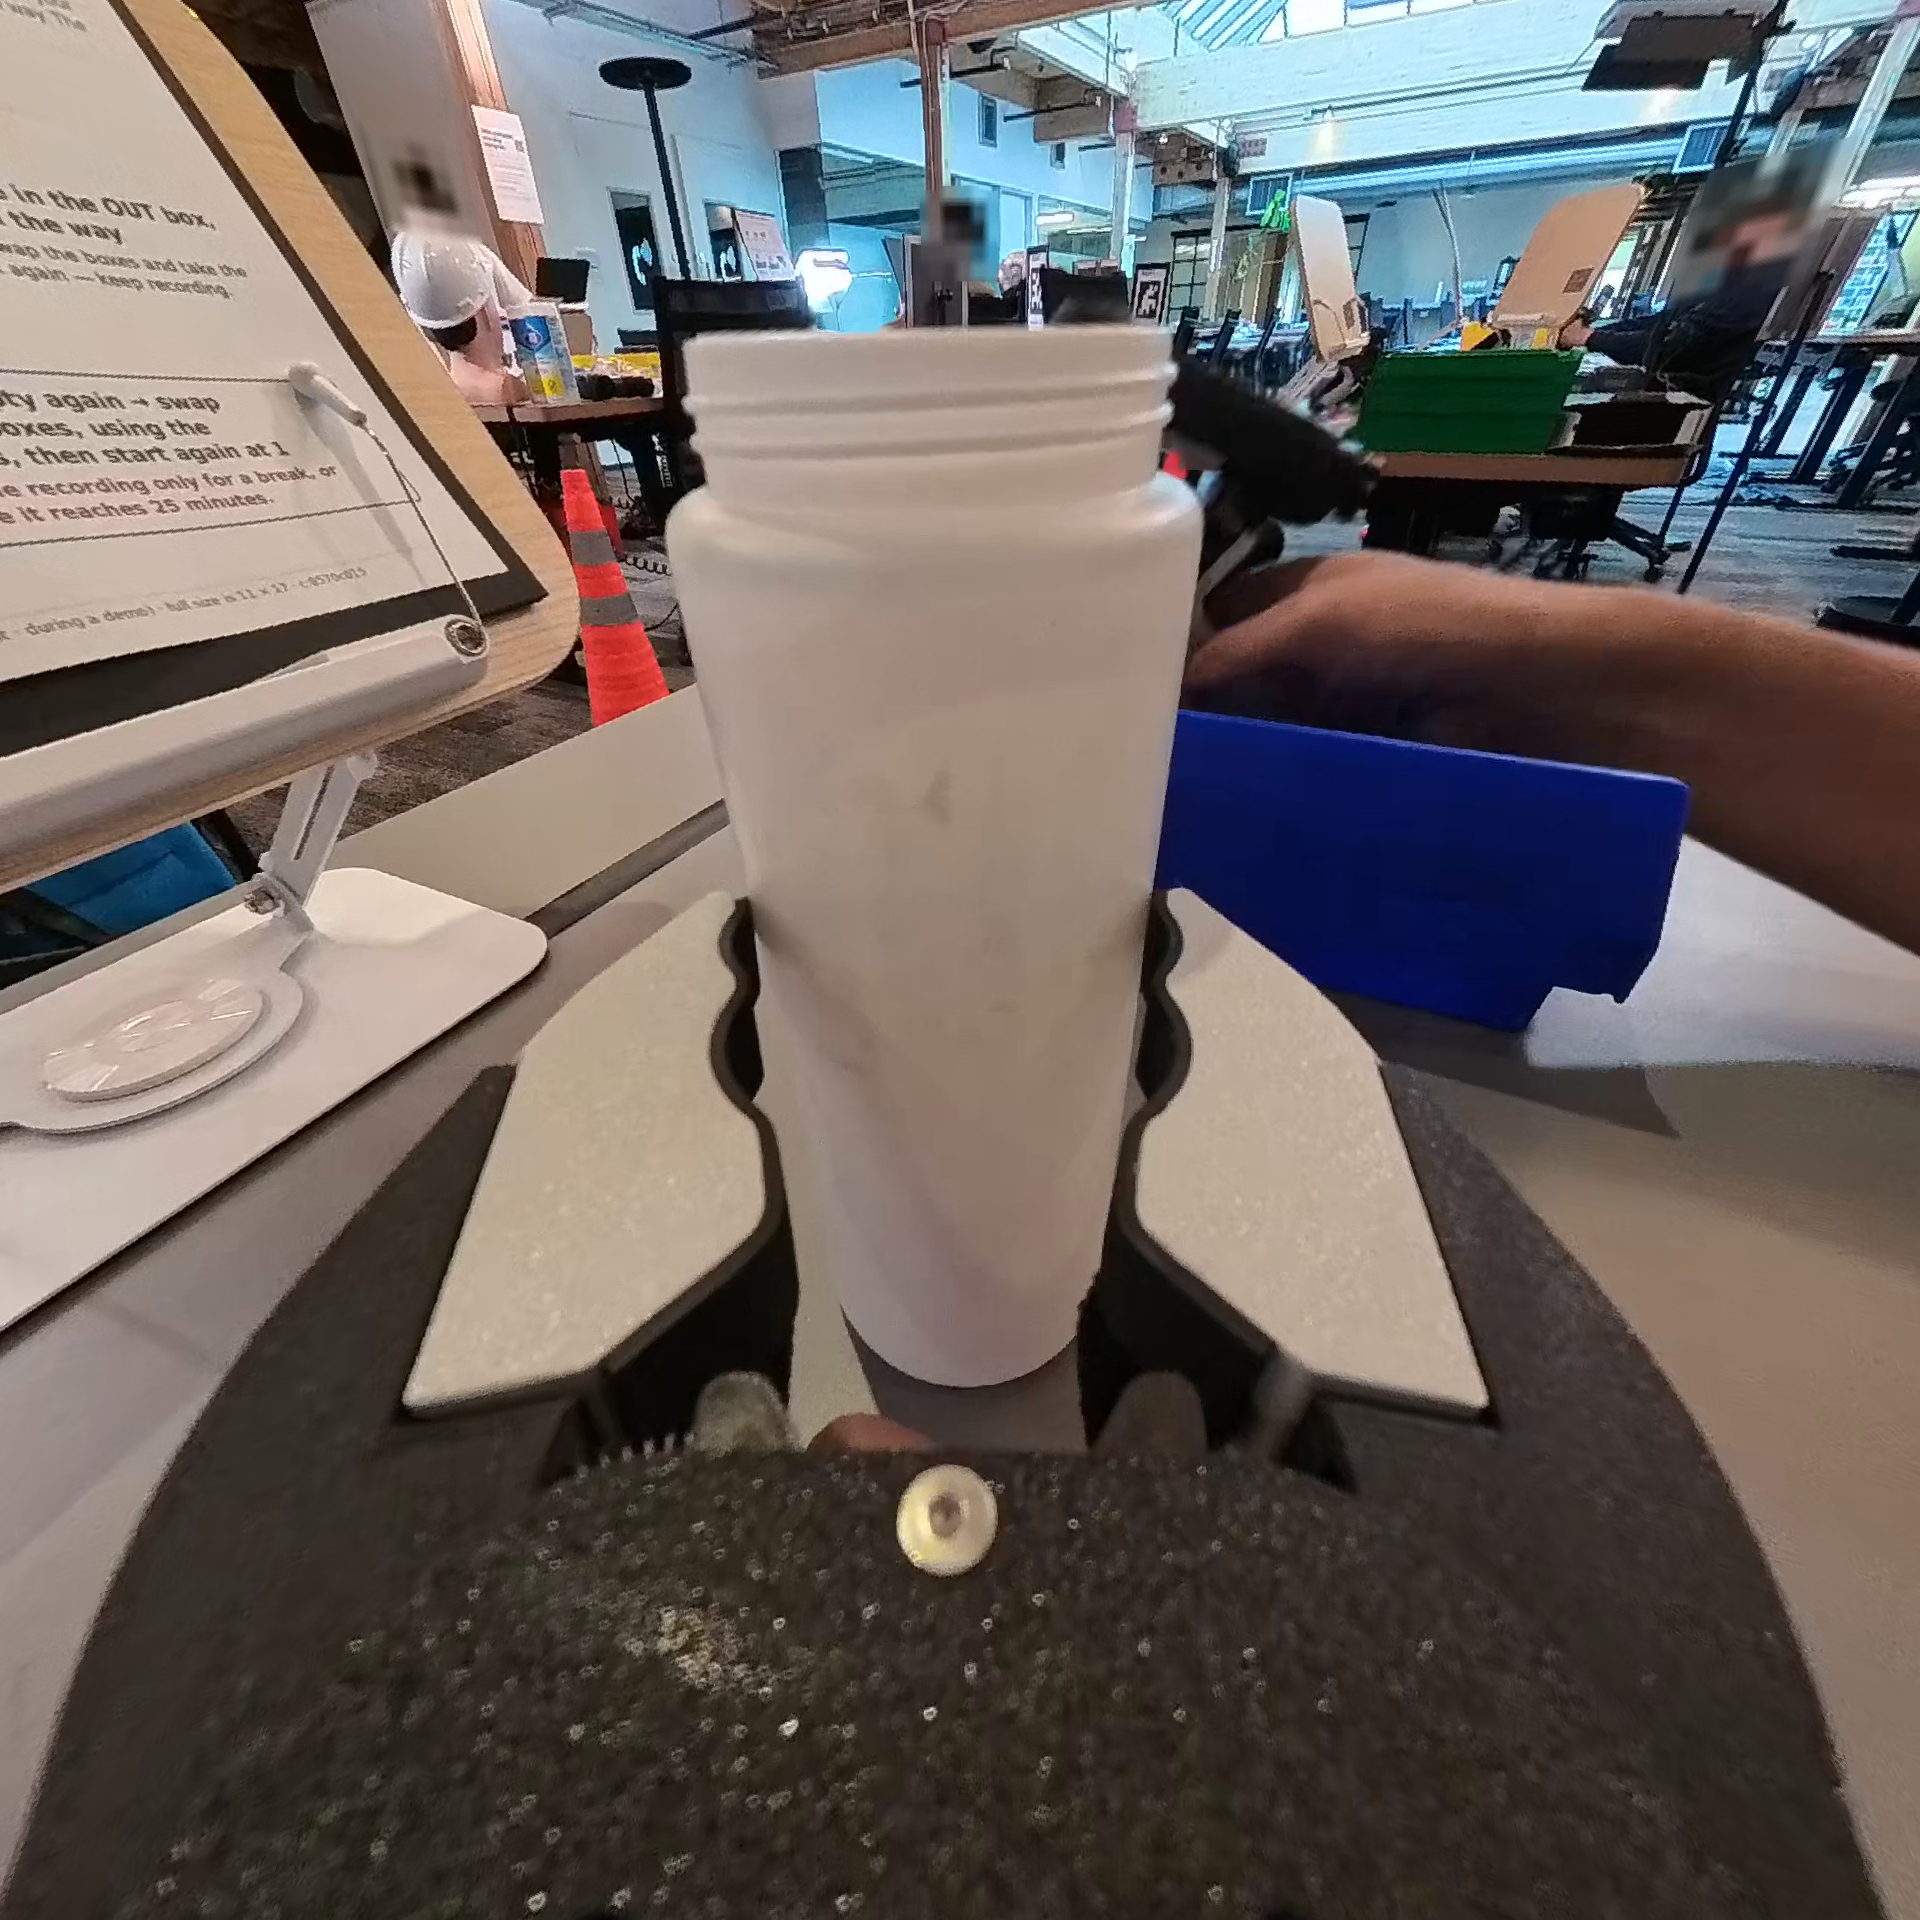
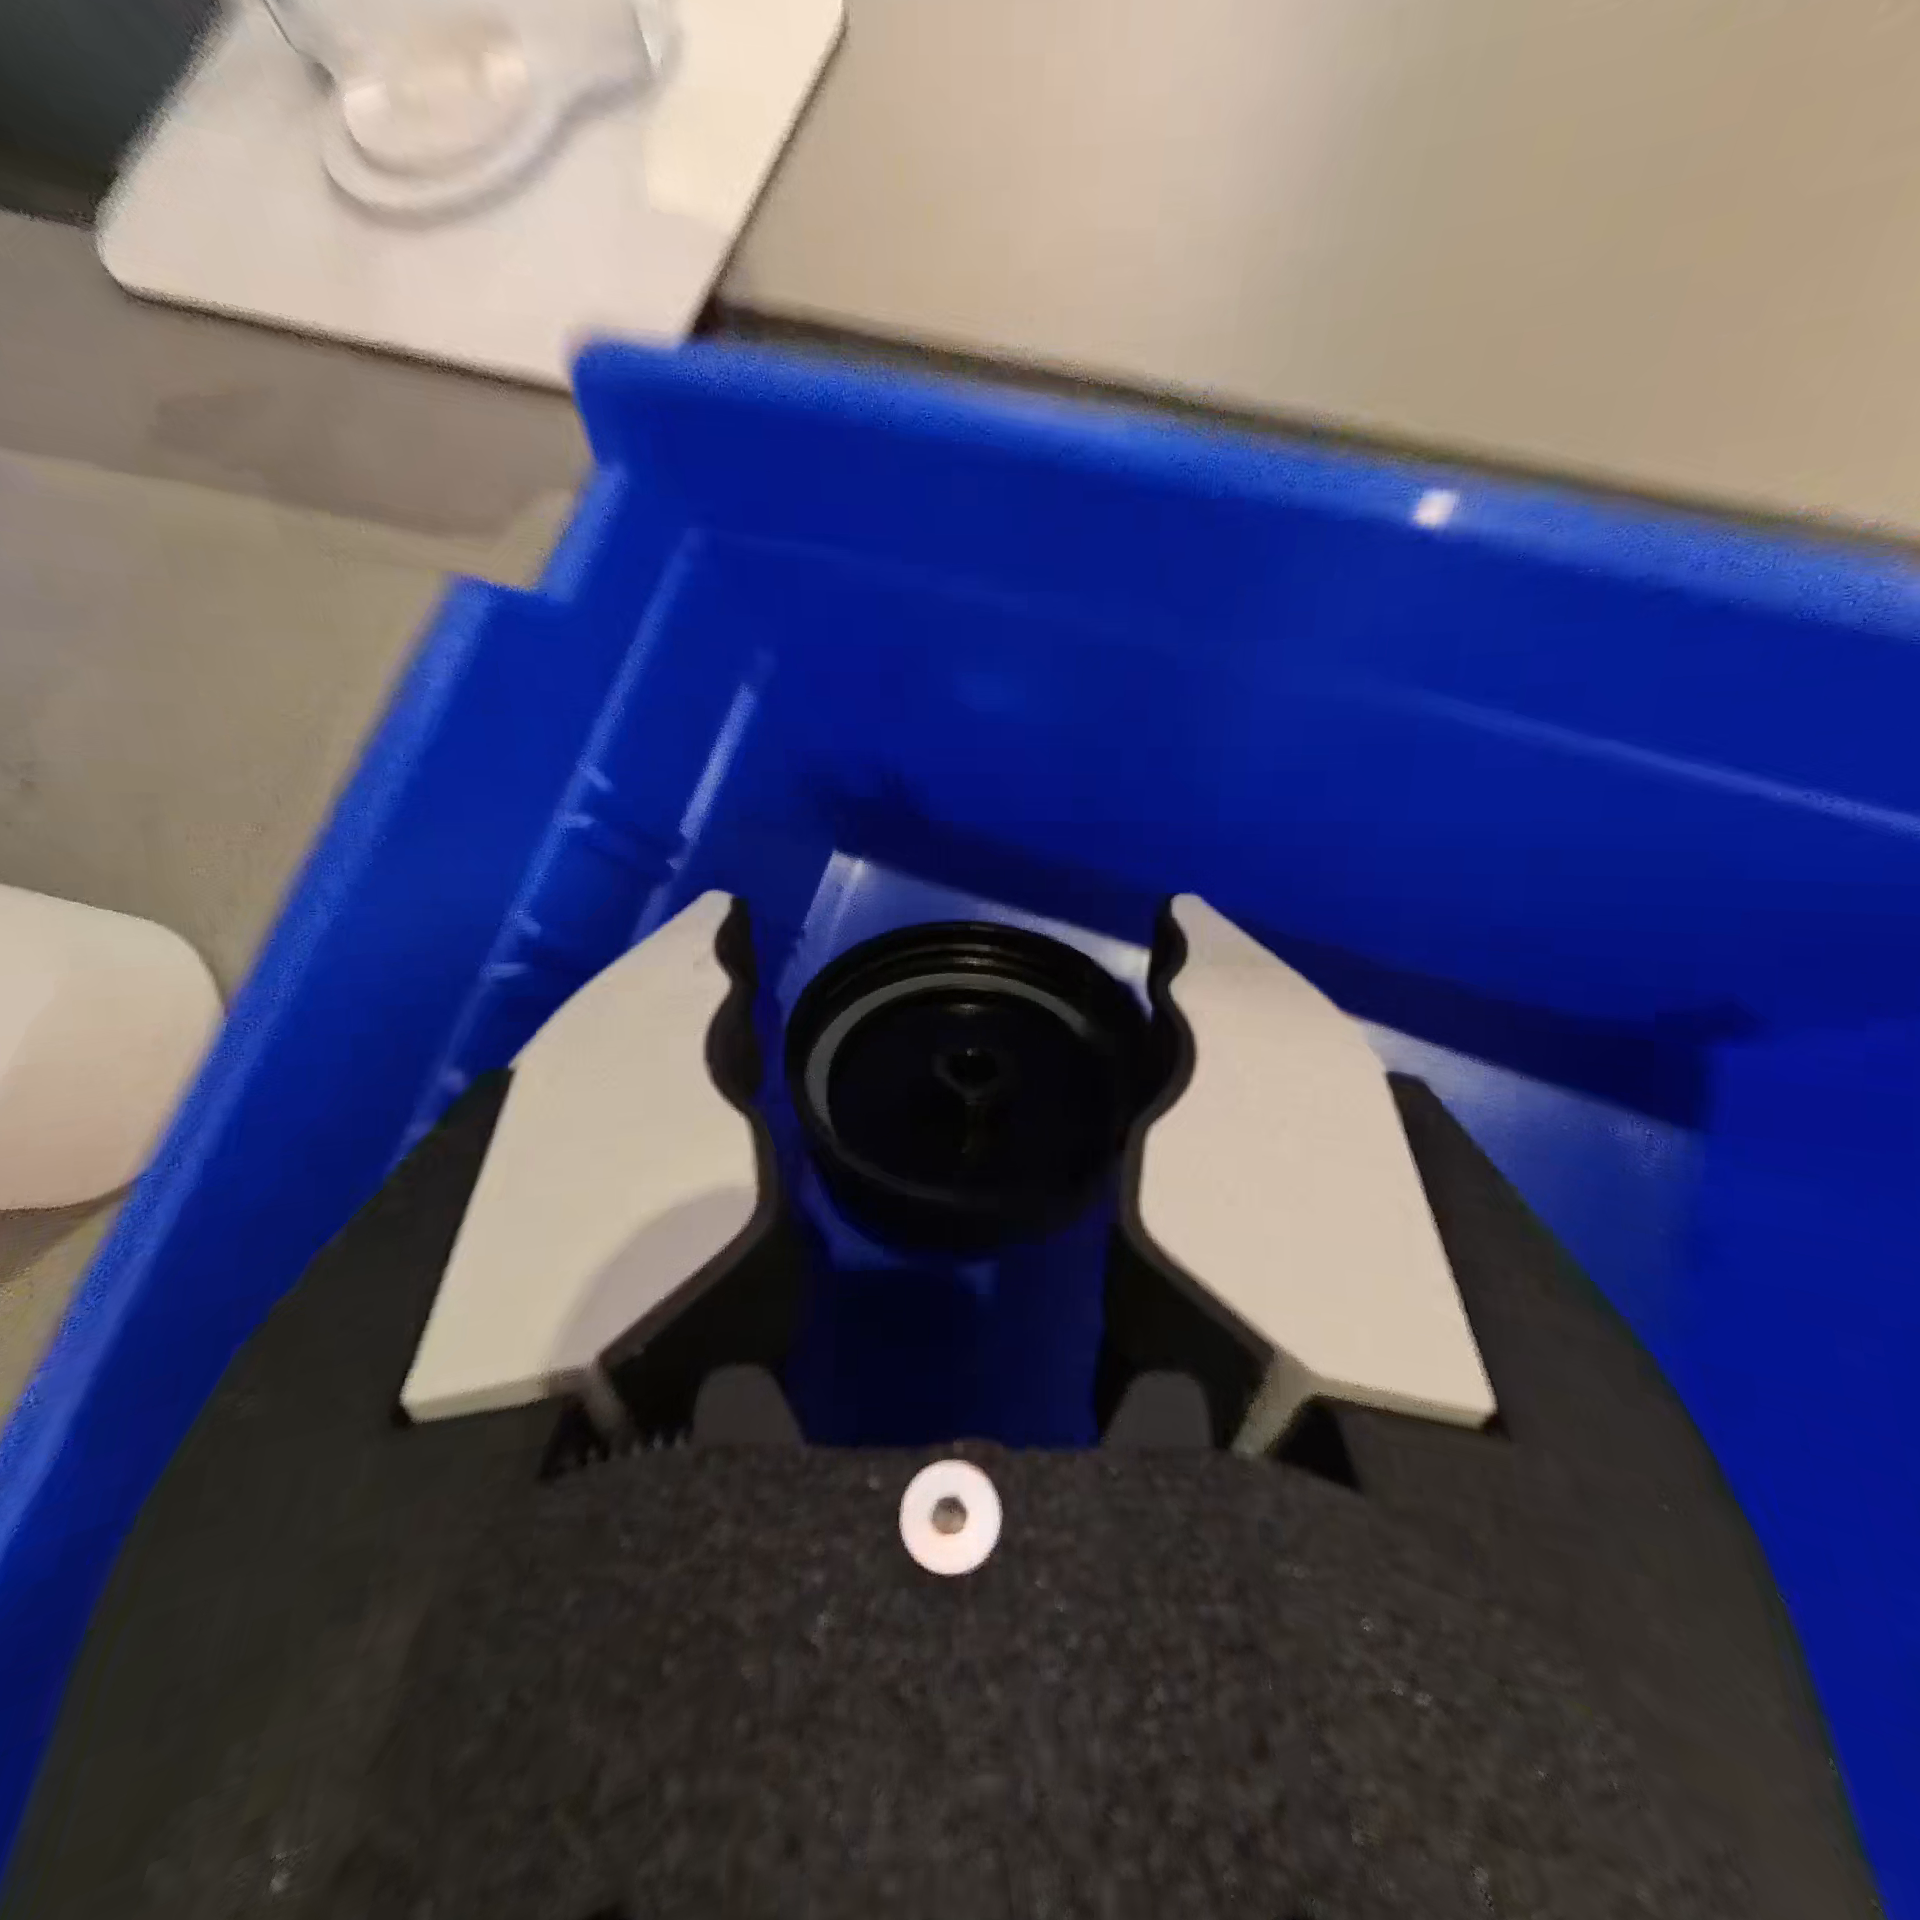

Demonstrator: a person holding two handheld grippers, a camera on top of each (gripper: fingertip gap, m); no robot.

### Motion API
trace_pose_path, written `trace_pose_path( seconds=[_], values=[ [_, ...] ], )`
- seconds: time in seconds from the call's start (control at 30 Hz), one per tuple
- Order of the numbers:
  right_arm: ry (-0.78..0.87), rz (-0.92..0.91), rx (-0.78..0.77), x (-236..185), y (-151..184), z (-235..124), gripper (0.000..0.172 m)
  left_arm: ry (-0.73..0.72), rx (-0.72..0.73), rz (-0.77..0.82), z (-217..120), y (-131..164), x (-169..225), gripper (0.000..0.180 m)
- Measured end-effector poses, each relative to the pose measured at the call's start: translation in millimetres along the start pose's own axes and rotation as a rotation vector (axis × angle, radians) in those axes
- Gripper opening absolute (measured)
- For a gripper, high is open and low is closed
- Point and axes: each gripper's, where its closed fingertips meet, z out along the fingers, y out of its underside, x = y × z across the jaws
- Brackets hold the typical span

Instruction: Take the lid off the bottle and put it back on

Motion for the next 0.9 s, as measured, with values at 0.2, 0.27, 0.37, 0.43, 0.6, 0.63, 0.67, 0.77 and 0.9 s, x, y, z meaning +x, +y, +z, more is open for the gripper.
trace_pose_path(
  seconds=[0.2,0.27,0.37,0.43,0.6,0.63,0.67,0.77,0.9],
  values=[
    [-0.115,-0.069,0.457,-35,-85,-135,0.078,0.005,-0.01,-0.003,1,3,1,0.07],
    [-0.167,-0.098,0.578,-58,-103,-184,0.084,0.002,-0.012,-0.003,1,4,1,0.07],
    [-0.232,-0.132,0.798,-88,-118,-244,0.089,-0.006,-0.012,-0.005,1,4,1,0.07],
    [-0.287,-0.151,0.938,-104,-122,-274,0.09,-0.01,-0.013,-0.009,1,4,2,0.07],
    [-0.475,-0.224,0.868,-145,-112,-265,0.099,0.048,-0.019,0.0,-3,4,9,0.069],
    [-0.512,-0.237,0.834,-155,-109,-256,0.101,0.061,-0.019,0.001,-5,4,11,0.069],
    [-0.564,-0.249,0.799,-166,-104,-247,0.105,0.075,-0.019,0.004,-8,4,13,0.069],
    [-0.705,-0.305,0.658,-203,-85,-219,0.107,0.13,-0.005,-0.005,-13,4,20,0.069],
    [-0.69,-0.41,0.535,-227,-68,-183,0.113,0.066,-0.007,-0.014,-22,4,19,0.087]
  ],
)
